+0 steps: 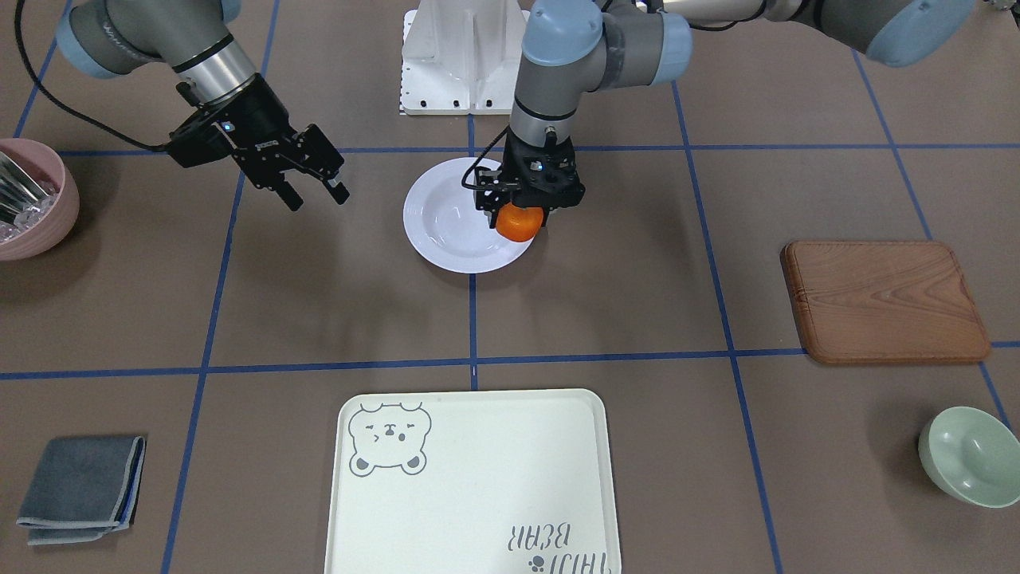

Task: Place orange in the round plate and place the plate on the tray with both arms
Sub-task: 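Carry the orange onto the white plate with the left gripper while the right gripper approaches, then release the orange on the plate and withdraw the left arm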

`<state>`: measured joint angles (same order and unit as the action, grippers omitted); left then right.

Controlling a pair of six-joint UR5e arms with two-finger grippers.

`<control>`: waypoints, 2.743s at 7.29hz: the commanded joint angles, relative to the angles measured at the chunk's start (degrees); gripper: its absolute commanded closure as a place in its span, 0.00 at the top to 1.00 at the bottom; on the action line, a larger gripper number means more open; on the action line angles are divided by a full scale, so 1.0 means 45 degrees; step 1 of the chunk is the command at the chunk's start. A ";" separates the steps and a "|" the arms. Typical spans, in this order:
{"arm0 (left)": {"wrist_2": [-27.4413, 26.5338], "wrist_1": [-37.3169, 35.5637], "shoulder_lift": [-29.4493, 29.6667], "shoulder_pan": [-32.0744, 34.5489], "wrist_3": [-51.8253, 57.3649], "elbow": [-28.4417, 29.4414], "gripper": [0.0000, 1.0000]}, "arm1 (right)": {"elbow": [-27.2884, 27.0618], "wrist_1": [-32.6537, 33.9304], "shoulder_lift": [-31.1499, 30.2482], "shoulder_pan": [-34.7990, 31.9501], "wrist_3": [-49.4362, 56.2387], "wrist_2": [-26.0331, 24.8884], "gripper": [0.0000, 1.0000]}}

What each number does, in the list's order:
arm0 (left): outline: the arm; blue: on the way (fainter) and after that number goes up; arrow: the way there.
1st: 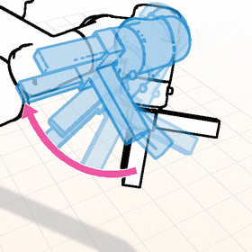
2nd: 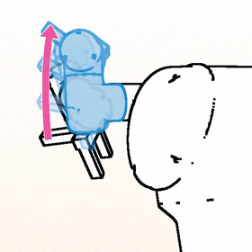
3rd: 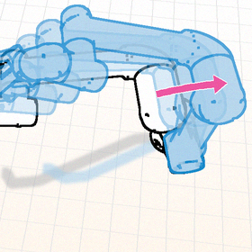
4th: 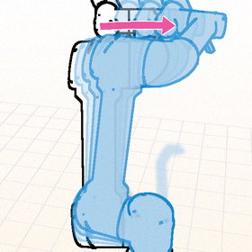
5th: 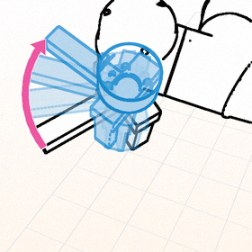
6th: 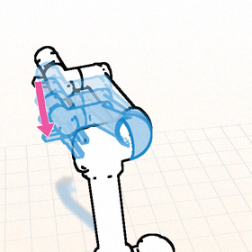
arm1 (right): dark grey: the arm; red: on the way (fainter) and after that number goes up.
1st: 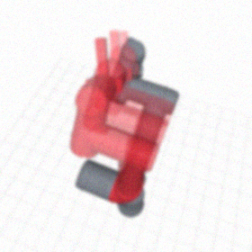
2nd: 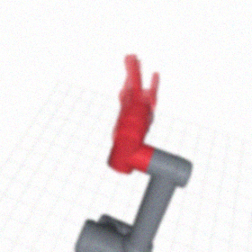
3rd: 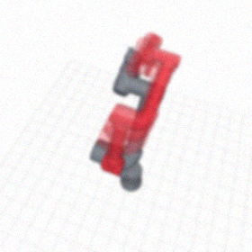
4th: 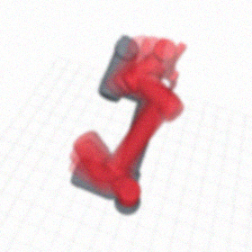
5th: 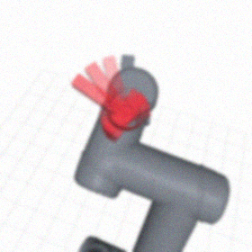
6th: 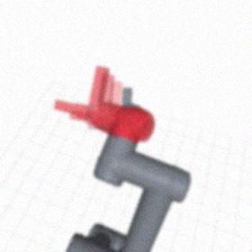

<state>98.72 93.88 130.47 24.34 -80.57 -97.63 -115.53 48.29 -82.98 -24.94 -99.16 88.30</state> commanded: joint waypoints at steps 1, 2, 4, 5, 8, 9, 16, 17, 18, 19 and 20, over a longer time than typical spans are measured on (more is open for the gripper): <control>-0.0609 0.0055 0.0555 -0.0624 -0.0665 0.0658 0.00 | 0.0086 -0.1077 -0.0094 0.1475 -0.1066 -0.1825 0.97; -0.0609 0.0114 0.1042 -0.0624 -0.0746 0.1396 0.02 | 0.0260 -0.2029 -0.0539 0.1885 -0.1069 -0.2274 0.97; -0.0900 0.0153 0.1203 -0.0836 -0.0728 0.2123 0.38 | 0.0845 -0.3130 -0.0836 0.2550 -0.1069 -0.3075 0.98; -0.1057 0.0328 0.1164 -0.0916 -0.0689 0.2261 0.62 | 0.0906 -0.3500 -0.0894 0.2843 -0.1069 -0.3369 0.98; -0.0981 0.0330 0.1105 -0.0897 -0.0591 0.1546 0.98 | 0.0887 -0.3562 -0.1012 0.2924 -0.1069 -0.3450 0.99; -0.0942 0.0213 0.1008 -0.0801 -0.0571 0.0728 0.98 | 0.0907 -0.3543 -0.1031 0.2943 -0.1050 -0.3508 1.00; 0.4926 -0.3313 -0.3131 0.8887 1.4822 -0.1004 0.98 | 0.1473 -0.3387 -0.0896 0.3958 -0.4580 -0.4463 0.96; 0.5943 -0.4328 -0.3249 1.0899 1.7720 -0.0303 0.98 | 0.1512 -0.3367 -0.0798 0.4056 -0.5049 -0.4679 0.97; 0.7055 -0.4590 -0.3676 1.2563 1.9992 0.0729 0.98 | 0.1609 -0.2864 -0.0333 0.4173 -0.5073 -0.4952 0.97; 0.7047 -0.3935 -0.4241 1.4416 2.3360 0.2460 0.98 | 0.1610 -0.1815 0.0445 0.4193 -0.5228 -0.5032 0.97; 0.7144 -0.2556 -0.4266 1.5982 2.5443 0.4237 0.98 | 0.1610 -0.1399 0.0762 0.4329 -0.5404 -0.5090 0.98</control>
<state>129.78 77.27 112.39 87.28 20.61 -87.45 -108.34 38.89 -81.95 -6.02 -122.55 65.89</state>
